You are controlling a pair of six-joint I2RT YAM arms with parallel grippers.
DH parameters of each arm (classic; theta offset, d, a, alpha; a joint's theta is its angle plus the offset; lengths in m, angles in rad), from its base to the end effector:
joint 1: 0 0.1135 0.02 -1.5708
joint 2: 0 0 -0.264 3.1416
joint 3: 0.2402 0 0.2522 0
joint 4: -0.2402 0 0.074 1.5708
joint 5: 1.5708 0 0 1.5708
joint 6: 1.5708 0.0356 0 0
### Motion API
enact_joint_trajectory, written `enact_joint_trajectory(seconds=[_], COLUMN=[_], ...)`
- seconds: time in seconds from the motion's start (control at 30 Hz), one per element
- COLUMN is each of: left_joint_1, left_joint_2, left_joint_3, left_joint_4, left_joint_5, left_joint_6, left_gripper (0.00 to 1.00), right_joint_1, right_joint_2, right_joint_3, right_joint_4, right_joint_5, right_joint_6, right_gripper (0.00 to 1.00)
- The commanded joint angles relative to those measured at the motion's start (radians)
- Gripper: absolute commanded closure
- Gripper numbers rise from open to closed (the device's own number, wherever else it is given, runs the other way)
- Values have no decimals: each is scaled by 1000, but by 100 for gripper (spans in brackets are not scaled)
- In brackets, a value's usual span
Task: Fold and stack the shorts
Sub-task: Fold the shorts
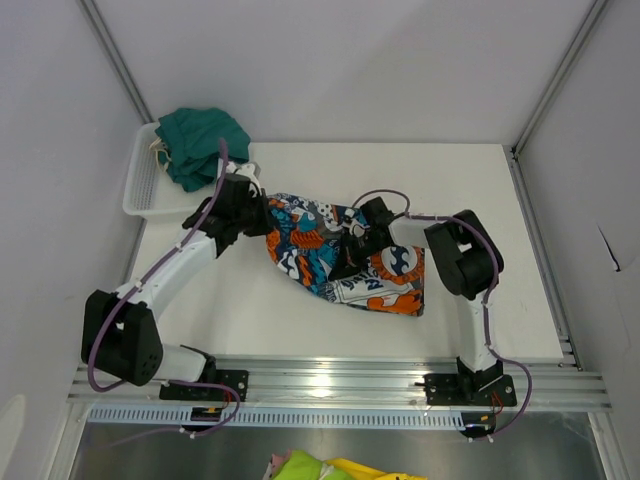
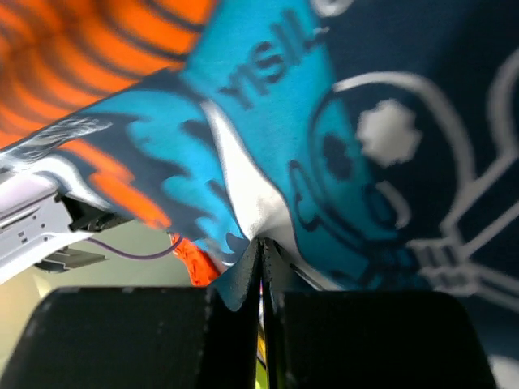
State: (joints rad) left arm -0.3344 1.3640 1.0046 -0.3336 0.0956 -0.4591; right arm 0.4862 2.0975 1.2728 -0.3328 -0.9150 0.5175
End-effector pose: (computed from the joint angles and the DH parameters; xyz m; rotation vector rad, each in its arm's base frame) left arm 0.2826 -0.1018 0.2720 -0.0923 2.3133 -0.5220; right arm 0.3418 0.2125 0.1149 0.2346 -2.6836 -1.4268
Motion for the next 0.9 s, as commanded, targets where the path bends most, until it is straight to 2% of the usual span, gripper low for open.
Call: enact_joint_trajectory(seconds=[0.0, 0.2, 0.3, 0.5, 0.73, 0.87], left_joint_1=[-17, -123, -196, -342, -541, -600], left_joint_2=[6, 73, 125, 187, 452, 562], left_joint_3=[92, 274, 365, 468, 837, 908], left_joint_4=[-71, -233, -323, -389, -674, -740], left_joint_5=[-23, -89, -187, -292, -563, -612], left_joint_6=[45, 128, 172, 189, 217, 211], left_gripper=[100, 99, 100, 100, 100, 100], right_joint_1=[8, 41, 61, 97, 141, 144], right_joint_2=[56, 162, 206, 266, 288, 295], right_joint_3=[-16, 52, 79, 89, 134, 178], right_joint_4=[144, 170, 173, 241, 248, 206], right_joint_5=[-39, -113, -142, -188, -189, -206], right_joint_6=[123, 151, 173, 272, 337, 314], right_gripper=[100, 100, 100, 100, 100, 98])
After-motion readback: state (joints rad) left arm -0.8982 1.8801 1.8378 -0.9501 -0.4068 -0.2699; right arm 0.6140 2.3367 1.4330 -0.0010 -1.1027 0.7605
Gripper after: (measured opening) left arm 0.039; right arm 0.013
